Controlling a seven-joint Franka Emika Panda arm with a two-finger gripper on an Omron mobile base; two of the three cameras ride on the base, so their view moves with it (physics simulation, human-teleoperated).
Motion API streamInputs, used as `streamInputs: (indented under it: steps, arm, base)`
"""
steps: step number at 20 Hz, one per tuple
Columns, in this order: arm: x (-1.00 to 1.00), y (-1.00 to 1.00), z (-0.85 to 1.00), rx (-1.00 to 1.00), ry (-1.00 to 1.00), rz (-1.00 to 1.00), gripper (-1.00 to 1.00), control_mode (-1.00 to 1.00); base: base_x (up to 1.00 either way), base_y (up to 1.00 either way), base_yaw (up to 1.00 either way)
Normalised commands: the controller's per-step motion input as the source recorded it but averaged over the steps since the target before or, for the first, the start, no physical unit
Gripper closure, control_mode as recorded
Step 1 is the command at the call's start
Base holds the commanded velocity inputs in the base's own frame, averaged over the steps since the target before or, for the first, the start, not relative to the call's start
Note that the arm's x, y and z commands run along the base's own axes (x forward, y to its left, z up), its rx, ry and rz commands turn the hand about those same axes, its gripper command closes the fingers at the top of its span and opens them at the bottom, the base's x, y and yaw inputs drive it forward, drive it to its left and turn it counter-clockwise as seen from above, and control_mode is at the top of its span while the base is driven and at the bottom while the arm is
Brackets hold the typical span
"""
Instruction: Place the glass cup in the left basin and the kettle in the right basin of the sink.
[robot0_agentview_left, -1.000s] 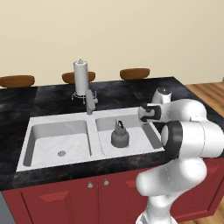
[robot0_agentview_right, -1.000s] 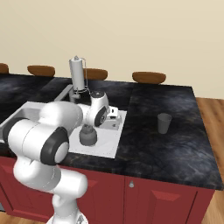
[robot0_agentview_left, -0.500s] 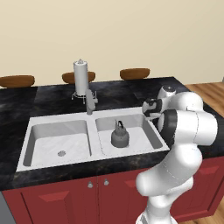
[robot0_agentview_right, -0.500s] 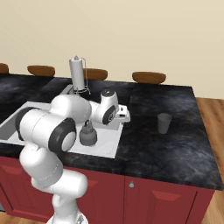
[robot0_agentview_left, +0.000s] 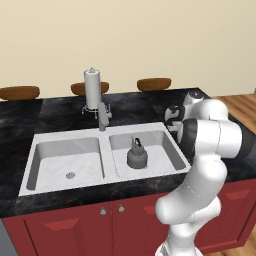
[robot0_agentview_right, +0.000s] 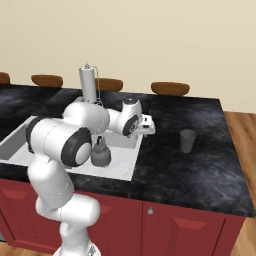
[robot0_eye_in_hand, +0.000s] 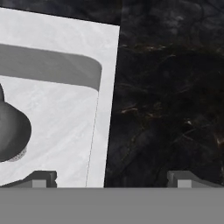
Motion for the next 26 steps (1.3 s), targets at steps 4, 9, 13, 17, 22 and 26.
streamInputs:
  steps: [4, 9, 13, 17, 22, 26]
  arm:
    - [0.21, -0.2, 0.02, -0.01, 0.0, -0.05, -1.0, -1.0]
    - [0.17, -0.25, 0.0, -0.03, 0.0, -0.07, -1.0, -1.0]
    - [0.17, -0.29, 0.01, -0.03, 0.0, -0.07, -1.0, -1.0]
    - [0.18, -0.26, 0.09, 0.0, 0.0, -0.05, -1.0, -1.0]
    - [0.19, -0.26, 0.03, 0.0, 0.0, -0.04, -1.0, -1.0]
    - [0.18, -0.27, 0.01, 0.0, 0.0, -0.04, -1.0, -1.0]
  base:
    - [0.0, 0.0, 0.0]
    - [0.0, 0.0, 0.0]
    - [0.0, 0.0, 0.0]
    - [0.0, 0.0, 0.0]
    - [0.0, 0.0, 0.0]
    - [0.0, 0.0, 0.0]
